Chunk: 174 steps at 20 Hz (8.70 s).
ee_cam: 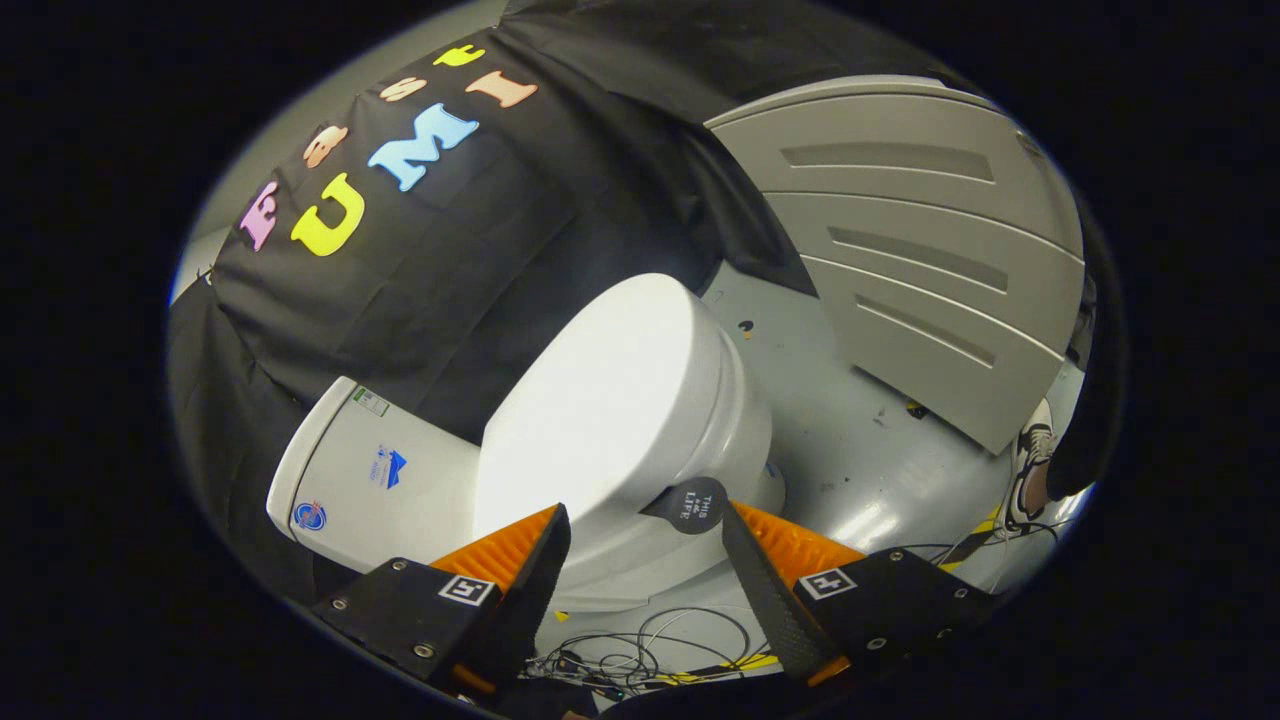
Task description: Open the toilet lid.
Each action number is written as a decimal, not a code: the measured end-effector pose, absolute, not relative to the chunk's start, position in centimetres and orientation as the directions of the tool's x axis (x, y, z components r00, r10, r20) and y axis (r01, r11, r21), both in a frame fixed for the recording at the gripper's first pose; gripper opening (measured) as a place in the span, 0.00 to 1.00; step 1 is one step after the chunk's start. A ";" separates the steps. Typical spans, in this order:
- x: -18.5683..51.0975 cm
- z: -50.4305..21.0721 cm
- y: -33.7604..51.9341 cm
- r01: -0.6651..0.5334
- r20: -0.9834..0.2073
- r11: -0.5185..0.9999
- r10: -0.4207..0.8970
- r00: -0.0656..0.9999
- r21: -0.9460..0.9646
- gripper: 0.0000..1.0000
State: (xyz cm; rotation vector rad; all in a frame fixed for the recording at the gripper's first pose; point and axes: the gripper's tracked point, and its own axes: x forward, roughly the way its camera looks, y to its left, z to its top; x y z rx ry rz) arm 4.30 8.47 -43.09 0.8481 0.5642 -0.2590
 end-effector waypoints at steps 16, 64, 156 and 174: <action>7.2 -47.4 6.6 0.488 -0.519 0.291 0.036 0.854 0.823 0.71; 9.8 -45.3 10.2 0.428 -0.462 0.510 -0.066 0.884 0.746 0.00; 15.2 -19.7 37.6 -0.057 -0.134 0.950 0.016 0.991 -0.305 0.02; 16.5 -20.2 40.2 -0.087 -0.131 0.982 0.065 0.989 -0.169 0.02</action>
